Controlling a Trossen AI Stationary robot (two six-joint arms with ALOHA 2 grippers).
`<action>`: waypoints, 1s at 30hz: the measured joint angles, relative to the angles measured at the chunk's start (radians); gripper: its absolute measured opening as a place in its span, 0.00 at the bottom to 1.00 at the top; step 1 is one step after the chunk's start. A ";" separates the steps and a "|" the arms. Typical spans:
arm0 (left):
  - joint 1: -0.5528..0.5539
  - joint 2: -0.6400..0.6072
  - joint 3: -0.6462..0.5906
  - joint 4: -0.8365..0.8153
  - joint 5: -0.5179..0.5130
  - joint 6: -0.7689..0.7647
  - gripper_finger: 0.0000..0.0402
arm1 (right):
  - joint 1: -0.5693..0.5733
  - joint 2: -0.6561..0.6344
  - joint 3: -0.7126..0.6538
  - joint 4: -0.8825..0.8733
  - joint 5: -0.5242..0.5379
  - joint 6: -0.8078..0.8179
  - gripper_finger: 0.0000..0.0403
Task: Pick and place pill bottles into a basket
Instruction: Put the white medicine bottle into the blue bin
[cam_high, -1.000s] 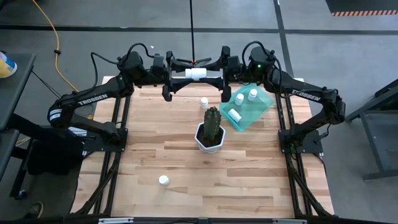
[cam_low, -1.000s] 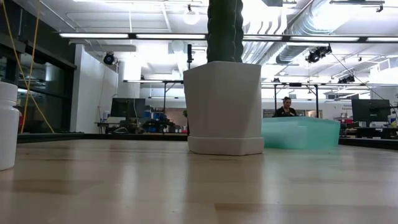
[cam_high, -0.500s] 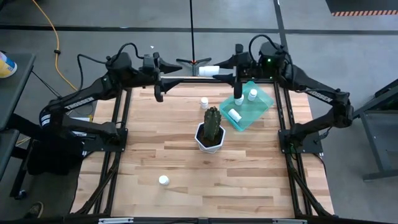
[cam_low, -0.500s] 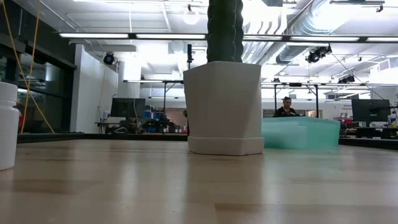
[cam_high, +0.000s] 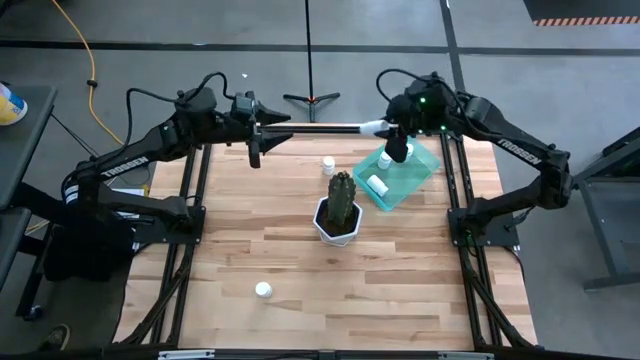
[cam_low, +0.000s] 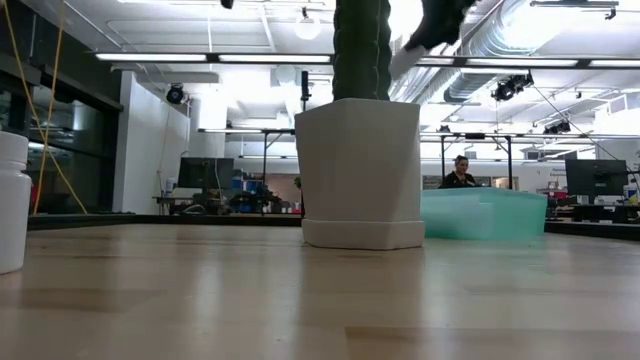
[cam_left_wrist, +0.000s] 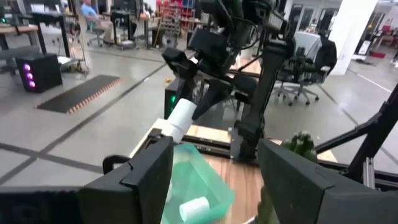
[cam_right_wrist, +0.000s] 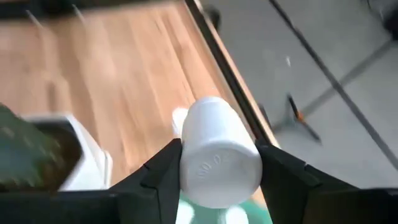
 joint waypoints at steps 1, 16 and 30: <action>0.000 0.000 0.000 -0.011 0.000 0.000 0.66 | -0.003 0.000 -0.002 -0.029 0.014 0.004 0.42; 0.000 0.000 0.000 -0.064 0.000 0.000 0.63 | -0.113 0.104 -0.055 -0.343 0.041 0.068 0.42; 0.000 0.000 0.001 -0.078 0.001 -0.001 0.62 | -0.150 0.118 -0.468 -0.136 0.001 0.129 0.42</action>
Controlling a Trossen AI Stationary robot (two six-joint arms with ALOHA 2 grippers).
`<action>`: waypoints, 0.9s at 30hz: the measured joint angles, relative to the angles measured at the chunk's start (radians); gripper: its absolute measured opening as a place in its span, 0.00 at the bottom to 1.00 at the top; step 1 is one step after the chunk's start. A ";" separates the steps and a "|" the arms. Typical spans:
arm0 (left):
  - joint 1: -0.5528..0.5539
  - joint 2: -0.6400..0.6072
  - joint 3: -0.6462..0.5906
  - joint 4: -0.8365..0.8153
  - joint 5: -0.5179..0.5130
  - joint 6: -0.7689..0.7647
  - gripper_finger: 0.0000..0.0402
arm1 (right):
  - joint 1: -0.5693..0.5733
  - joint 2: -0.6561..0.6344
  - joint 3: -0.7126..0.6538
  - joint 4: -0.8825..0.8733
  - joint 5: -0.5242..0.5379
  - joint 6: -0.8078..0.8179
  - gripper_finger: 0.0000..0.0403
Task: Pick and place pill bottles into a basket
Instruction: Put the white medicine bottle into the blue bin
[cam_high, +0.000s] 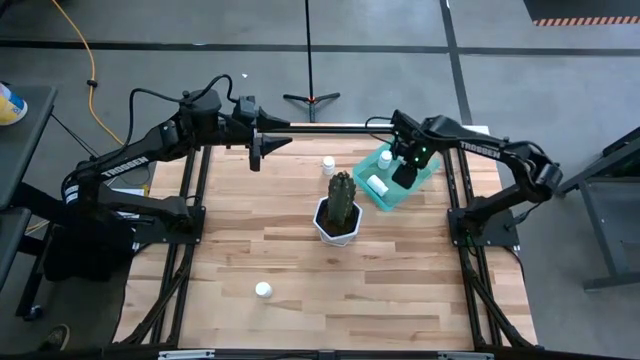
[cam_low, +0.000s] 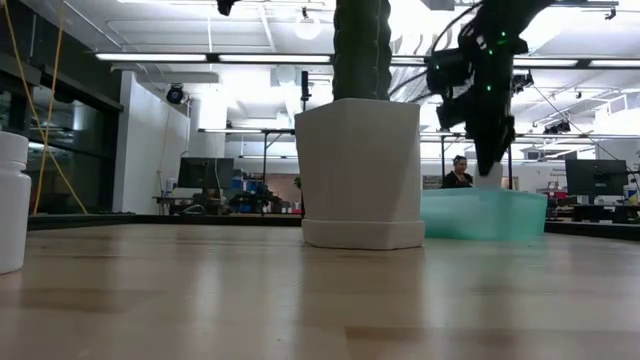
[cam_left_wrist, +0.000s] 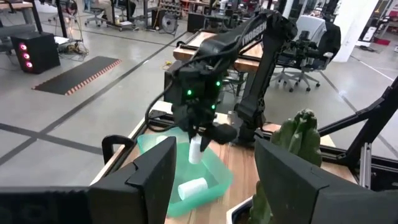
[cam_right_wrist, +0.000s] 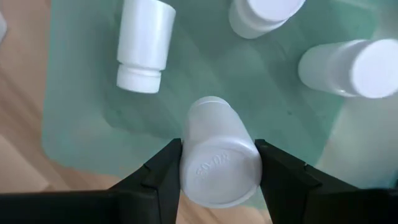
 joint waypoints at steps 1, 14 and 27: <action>0.000 0.000 0.000 0.000 0.000 0.000 0.62 | 0.000 0.000 -0.016 0.020 -0.002 0.009 0.41; 0.000 0.000 0.000 -0.001 0.000 0.000 0.62 | 0.000 0.000 -0.090 0.116 0.072 -0.004 0.41; 0.000 0.000 0.000 -0.002 0.002 -0.014 0.62 | -0.066 0.000 -0.090 0.073 0.131 -0.113 0.42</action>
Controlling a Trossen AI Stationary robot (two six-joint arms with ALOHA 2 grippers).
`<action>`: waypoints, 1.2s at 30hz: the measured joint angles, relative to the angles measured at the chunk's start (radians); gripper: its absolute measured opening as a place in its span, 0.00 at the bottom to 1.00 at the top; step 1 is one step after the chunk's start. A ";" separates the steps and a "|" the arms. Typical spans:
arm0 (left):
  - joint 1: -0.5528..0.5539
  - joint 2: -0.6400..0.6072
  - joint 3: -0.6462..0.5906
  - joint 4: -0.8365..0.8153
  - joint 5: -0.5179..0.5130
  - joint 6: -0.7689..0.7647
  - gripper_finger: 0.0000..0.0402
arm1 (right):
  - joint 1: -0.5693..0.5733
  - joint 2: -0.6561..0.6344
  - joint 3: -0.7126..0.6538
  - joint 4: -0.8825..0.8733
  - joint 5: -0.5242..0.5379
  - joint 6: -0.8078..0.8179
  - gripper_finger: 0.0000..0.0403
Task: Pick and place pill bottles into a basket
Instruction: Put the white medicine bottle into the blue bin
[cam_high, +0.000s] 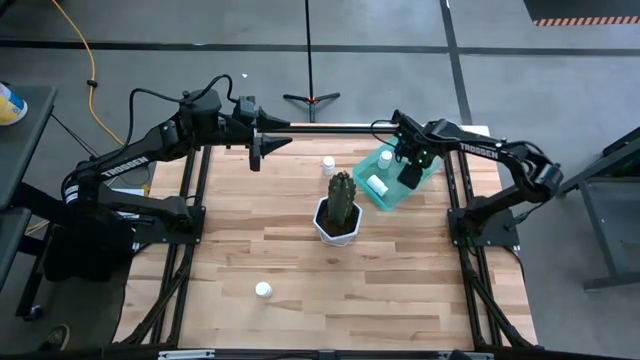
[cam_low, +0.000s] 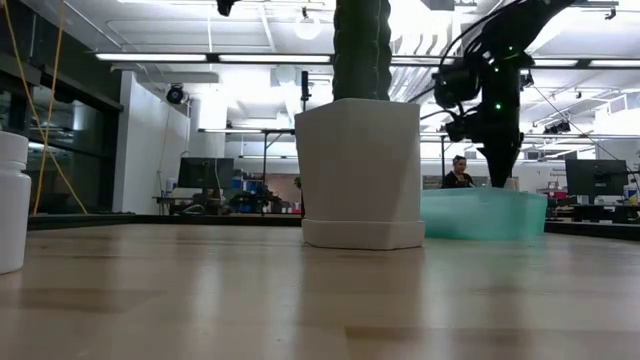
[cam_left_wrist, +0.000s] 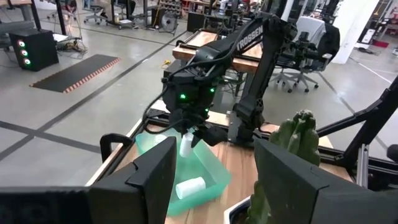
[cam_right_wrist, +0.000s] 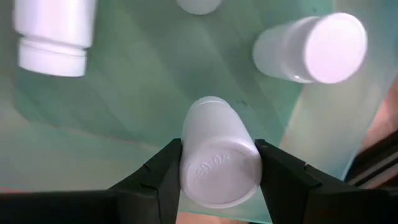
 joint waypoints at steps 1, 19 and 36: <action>0.000 0.000 0.000 0.000 0.001 -0.005 0.62 | -0.014 0.000 0.000 0.001 -0.001 -0.010 0.42; 0.000 0.000 0.000 -0.005 0.001 -0.012 0.62 | -0.177 0.101 0.001 -0.025 -0.036 -0.093 0.43; 0.000 0.000 0.000 -0.004 0.000 -0.012 0.62 | -0.178 0.100 0.003 -0.036 0.005 -0.017 0.71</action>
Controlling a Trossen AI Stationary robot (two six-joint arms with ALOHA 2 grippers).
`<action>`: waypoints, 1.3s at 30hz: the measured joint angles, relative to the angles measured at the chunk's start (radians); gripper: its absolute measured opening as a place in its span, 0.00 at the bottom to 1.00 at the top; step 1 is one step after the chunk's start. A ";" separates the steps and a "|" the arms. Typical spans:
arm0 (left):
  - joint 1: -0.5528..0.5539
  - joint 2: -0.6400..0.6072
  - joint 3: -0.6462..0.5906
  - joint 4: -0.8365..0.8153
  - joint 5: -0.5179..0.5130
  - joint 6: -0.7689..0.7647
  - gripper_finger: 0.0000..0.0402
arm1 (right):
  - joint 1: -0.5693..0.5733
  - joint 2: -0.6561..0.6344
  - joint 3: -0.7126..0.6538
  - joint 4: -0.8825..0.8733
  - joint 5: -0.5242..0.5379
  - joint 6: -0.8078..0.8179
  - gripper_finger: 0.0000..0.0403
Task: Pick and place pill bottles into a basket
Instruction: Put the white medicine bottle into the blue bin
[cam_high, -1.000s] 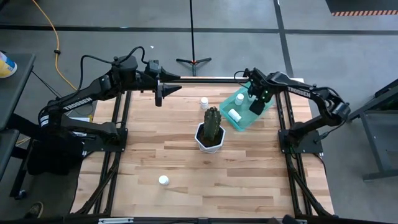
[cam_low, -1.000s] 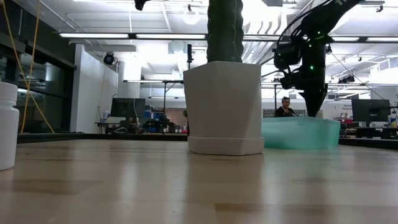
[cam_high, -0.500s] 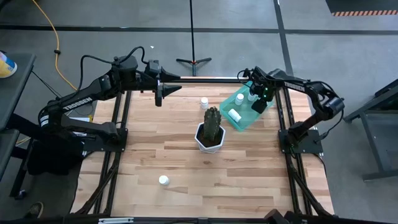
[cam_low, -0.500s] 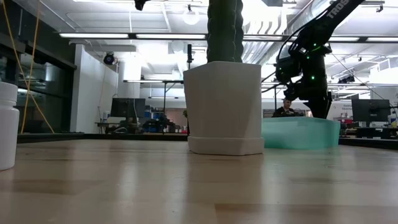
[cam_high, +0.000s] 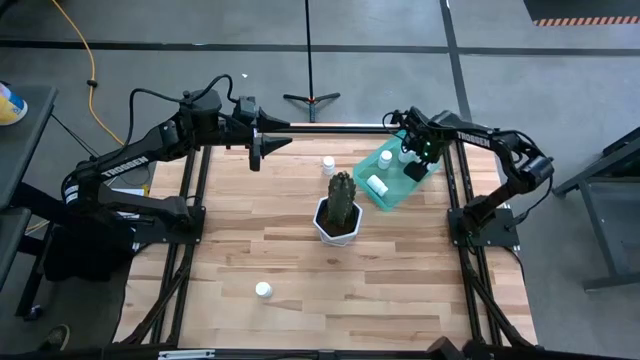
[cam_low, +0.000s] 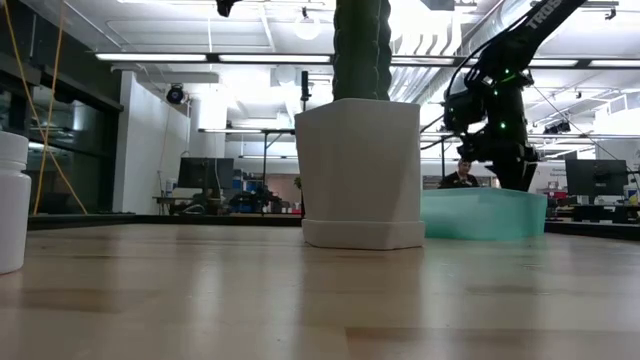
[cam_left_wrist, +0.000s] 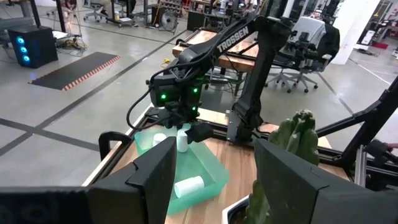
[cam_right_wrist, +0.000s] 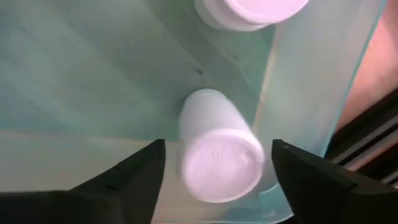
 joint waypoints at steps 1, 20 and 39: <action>0.000 0.000 0.000 0.000 0.000 0.000 0.62 | 0.000 -0.005 0.011 -0.021 -0.007 0.005 0.72; 0.000 0.002 0.000 0.000 -0.002 -0.035 0.62 | 0.030 -0.538 0.186 0.315 -0.562 -0.017 0.69; 0.000 0.007 -0.001 -0.042 -0.001 -0.028 0.62 | 0.322 -0.992 -0.467 1.086 -0.493 0.342 0.51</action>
